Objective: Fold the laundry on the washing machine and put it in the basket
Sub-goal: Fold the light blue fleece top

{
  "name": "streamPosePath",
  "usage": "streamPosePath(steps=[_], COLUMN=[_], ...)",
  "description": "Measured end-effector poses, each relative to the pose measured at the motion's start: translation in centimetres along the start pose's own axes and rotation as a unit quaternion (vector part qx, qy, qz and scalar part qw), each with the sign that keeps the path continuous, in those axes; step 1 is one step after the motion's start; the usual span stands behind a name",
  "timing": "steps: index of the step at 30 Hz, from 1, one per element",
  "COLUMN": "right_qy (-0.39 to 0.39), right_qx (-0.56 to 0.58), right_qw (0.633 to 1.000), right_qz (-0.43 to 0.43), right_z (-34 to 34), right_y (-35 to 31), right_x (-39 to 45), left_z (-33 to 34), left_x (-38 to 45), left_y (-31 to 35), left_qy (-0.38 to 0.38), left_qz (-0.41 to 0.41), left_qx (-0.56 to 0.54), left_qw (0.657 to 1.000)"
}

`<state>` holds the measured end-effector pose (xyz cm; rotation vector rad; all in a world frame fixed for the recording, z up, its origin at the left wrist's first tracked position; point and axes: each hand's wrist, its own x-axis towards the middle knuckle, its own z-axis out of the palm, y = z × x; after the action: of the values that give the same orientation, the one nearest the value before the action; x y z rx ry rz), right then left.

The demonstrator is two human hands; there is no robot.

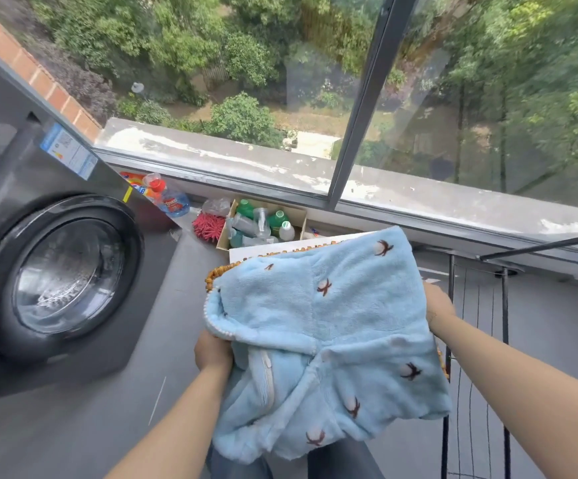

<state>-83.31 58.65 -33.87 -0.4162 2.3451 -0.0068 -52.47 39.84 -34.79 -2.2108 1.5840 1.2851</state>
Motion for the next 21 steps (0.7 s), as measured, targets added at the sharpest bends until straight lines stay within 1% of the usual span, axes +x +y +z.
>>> streamPosePath(steps=[1,4,6,8,10,13,16,18,21], right_qy=[-0.002,-0.013,-0.020,-0.020,0.005,0.058,0.091,0.106,0.120], right_qx=[-0.007,-0.005,-0.002,0.006,-0.002,0.022,0.073,0.098,0.098], right_qw=[1.000,1.000,1.000,1.000,0.999,0.995,0.988,0.983,0.975], right_qz=[0.003,-0.002,-0.005,-0.014,-0.038,-0.084,-0.100,-0.117,-0.162], right_z=[0.0,-0.8,-1.5,-2.4,-4.2,-6.6,-8.9,-10.2,-11.6], right_y=[0.1,-0.9,-2.1,-3.5,-5.5,-8.1,-11.6,-14.0,-18.5], right_x=[-0.6,-2.2,-3.0,-3.7,-5.5,-9.3,-13.1,-15.3,-18.8], left_z=[-0.5,-3.0,-4.8,-7.2,-9.8,-13.9,-19.6,-23.1,-29.6], left_x=[-0.5,-1.6,-2.1,-2.7,-3.1,-3.7,-4.2,-4.4,-5.7], left_y=[-0.3,-0.2,-0.1,0.0,0.4,1.0,2.1,3.1,3.6], left_qy=[-0.001,-0.019,-0.022,-0.018,-0.004,0.019,0.039,0.061,0.091], left_qz=[-0.003,0.012,0.011,0.020,0.044,0.076,0.138,0.153,0.150], left_qx=[0.021,0.038,0.008,0.010,0.010,0.091,0.150,0.139,0.104], left_qw=[1.000,0.999,1.000,1.000,0.999,0.993,0.978,0.976,0.979])
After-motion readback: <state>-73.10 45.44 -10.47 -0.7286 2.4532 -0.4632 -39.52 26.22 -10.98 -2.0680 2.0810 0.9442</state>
